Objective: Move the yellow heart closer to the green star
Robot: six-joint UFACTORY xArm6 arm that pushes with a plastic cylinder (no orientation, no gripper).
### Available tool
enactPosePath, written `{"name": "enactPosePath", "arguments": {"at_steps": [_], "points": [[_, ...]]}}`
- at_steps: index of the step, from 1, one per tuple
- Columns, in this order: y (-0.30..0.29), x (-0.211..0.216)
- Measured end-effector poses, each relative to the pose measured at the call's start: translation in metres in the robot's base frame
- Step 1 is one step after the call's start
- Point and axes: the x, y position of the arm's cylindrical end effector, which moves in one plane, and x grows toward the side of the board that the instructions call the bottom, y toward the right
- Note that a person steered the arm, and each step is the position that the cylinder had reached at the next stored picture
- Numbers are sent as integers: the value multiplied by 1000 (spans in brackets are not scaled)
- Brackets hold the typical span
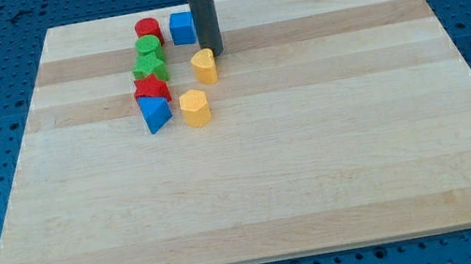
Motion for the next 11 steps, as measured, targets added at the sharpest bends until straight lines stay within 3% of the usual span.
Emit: {"name": "enactPosePath", "arguments": {"at_steps": [1,2,3,5,7,11], "points": [[34,-11],[73,4],[65,32],[19,36],[19,52],[-16,47]]}}
